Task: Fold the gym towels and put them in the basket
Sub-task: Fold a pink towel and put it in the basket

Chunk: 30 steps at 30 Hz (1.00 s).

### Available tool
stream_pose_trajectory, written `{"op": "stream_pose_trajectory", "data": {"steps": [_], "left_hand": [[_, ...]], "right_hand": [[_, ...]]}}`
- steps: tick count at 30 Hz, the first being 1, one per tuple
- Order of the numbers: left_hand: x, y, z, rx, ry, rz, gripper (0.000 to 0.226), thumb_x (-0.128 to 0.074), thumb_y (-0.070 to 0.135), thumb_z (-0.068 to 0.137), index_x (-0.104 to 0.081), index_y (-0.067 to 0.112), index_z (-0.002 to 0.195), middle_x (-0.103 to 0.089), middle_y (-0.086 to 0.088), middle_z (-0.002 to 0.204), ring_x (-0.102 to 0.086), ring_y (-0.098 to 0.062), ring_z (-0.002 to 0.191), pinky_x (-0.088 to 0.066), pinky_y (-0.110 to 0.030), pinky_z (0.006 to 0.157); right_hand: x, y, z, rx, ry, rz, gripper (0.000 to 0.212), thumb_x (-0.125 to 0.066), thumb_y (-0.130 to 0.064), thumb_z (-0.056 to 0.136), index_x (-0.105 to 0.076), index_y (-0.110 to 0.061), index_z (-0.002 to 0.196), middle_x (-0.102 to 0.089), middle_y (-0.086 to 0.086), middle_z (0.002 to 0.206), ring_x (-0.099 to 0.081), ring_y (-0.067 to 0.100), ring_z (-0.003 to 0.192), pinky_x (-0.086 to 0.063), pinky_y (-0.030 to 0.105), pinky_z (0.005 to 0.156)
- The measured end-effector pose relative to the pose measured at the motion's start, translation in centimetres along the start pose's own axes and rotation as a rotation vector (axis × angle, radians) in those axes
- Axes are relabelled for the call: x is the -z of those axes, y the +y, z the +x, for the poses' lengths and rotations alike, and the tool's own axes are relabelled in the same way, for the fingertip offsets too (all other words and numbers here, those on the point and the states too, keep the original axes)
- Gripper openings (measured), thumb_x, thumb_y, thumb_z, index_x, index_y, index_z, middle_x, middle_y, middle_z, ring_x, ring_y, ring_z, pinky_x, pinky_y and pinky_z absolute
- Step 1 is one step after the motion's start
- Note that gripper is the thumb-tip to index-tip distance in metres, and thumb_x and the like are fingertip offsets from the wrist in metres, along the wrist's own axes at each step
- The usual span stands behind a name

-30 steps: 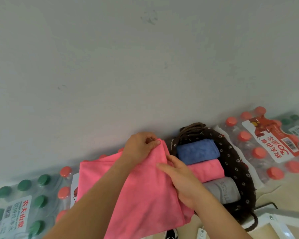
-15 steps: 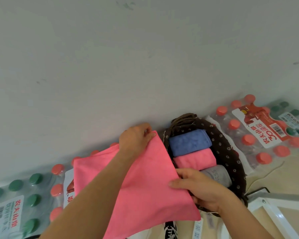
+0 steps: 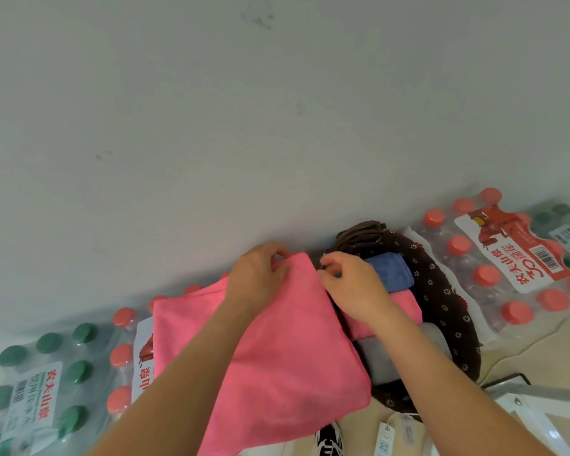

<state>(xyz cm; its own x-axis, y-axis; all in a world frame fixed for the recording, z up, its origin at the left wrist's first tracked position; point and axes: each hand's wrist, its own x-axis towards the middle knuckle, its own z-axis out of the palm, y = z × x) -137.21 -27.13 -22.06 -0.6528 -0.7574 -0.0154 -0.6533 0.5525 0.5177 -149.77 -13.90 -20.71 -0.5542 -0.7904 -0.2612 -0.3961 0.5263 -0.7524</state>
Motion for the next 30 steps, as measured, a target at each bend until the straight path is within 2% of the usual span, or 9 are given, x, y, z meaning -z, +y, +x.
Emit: {"op": "stream_pose_trajectory", "data": {"steps": [6,9,12,15,18,21,23,25,30], "left_hand": [[2.5,-3.3,-2.5,0.014,-0.020,0.048,0.024,-0.066,0.028,0.084,-0.067,0.028,0.108,-0.070,0.007,0.101,-0.064,-0.015,0.095,-0.047,-0.028,0.082],[3.9,-4.9,-3.9,0.054,-0.049,0.123,0.028,-0.063,0.034,0.084,-0.063,0.036,0.113,-0.067,0.014,0.112,-0.060,-0.012,0.107,-0.046,-0.036,0.092],[6.3,-6.9,-5.4,0.129,-0.105,0.275,0.032,-0.057,0.039,0.086,-0.060,0.039,0.118,-0.063,0.017,0.118,-0.054,-0.010,0.116,-0.035,-0.035,0.096],[8.5,-9.7,-7.0,0.216,-0.127,0.373,0.030,-0.049,0.040,0.084,-0.062,0.040,0.112,-0.058,0.011,0.098,-0.054,-0.015,0.110,-0.032,-0.038,0.091],[9.5,-12.3,-7.9,0.289,-0.065,0.346,0.020,-0.055,0.039,0.085,-0.068,0.033,0.100,-0.054,0.008,0.097,-0.052,-0.019,0.105,-0.037,-0.038,0.086],[10.1,-13.5,-8.2,0.263,-0.002,0.292,0.015,-0.063,0.035,0.085,-0.071,0.033,0.098,-0.055,0.001,0.099,-0.050,-0.024,0.100,-0.042,-0.036,0.081],[10.6,-13.4,-8.3,0.287,-0.024,0.199,0.009,-0.064,0.034,0.087,-0.068,0.034,0.078,-0.053,0.003,0.083,-0.053,-0.021,0.085,-0.039,-0.030,0.071],[10.8,-13.2,-8.2,0.383,-0.027,0.124,0.026,-0.065,0.037,0.087,-0.055,0.031,0.064,-0.053,0.007,0.069,-0.052,-0.012,0.065,-0.034,-0.023,0.055],[10.4,-13.3,-7.9,0.556,0.121,-0.158,0.020,-0.071,0.040,0.082,-0.070,0.021,0.074,-0.065,0.007,0.066,-0.060,-0.010,0.058,-0.040,-0.022,0.045]], "right_hand": [[-1.7,-1.1,3.9,0.022,-0.028,0.006,0.041,-0.060,-0.023,0.089,-0.056,-0.015,0.129,-0.066,0.006,0.113,-0.063,0.022,0.101,-0.047,0.032,0.093],[-2.3,-1.3,4.4,0.061,-0.045,-0.004,0.034,-0.062,-0.014,0.086,-0.064,-0.017,0.120,-0.067,0.003,0.101,-0.063,0.022,0.083,-0.052,0.040,0.088],[-2.4,-1.4,4.9,0.130,-0.019,-0.100,0.024,-0.063,-0.009,0.083,-0.071,-0.019,0.103,-0.062,-0.006,0.084,-0.059,0.016,0.075,-0.049,0.028,0.078],[-2.4,-1.7,5.2,0.157,-0.009,-0.189,0.017,-0.063,-0.009,0.083,-0.070,-0.023,0.091,-0.058,-0.010,0.079,-0.056,0.012,0.078,-0.037,0.021,0.070],[-2.3,-1.7,5.4,0.122,-0.026,-0.137,0.016,-0.065,-0.007,0.082,-0.066,-0.023,0.079,-0.060,-0.012,0.069,-0.061,0.014,0.060,-0.050,0.026,0.066],[-2.2,-1.7,5.6,0.041,-0.044,-0.008,0.015,-0.066,-0.001,0.082,-0.066,-0.015,0.077,-0.064,0.000,0.059,-0.064,0.017,0.047,-0.057,0.032,0.056],[-2.1,-1.8,5.6,-0.046,-0.062,0.154,0.016,-0.066,0.002,0.084,-0.064,-0.012,0.076,-0.065,0.009,0.063,-0.063,0.020,0.049,-0.057,0.031,0.052],[-1.9,-2.0,5.3,-0.136,-0.099,0.322,0.013,-0.065,0.004,0.085,-0.062,-0.007,0.080,-0.064,0.013,0.070,-0.060,0.019,0.053,-0.054,0.023,0.046],[-1.5,-2.1,5.3,-0.239,-0.183,0.504,0.017,-0.063,0.005,0.086,-0.054,-0.009,0.081,-0.060,0.013,0.070,-0.058,0.016,0.048,-0.050,0.020,0.041]]}}
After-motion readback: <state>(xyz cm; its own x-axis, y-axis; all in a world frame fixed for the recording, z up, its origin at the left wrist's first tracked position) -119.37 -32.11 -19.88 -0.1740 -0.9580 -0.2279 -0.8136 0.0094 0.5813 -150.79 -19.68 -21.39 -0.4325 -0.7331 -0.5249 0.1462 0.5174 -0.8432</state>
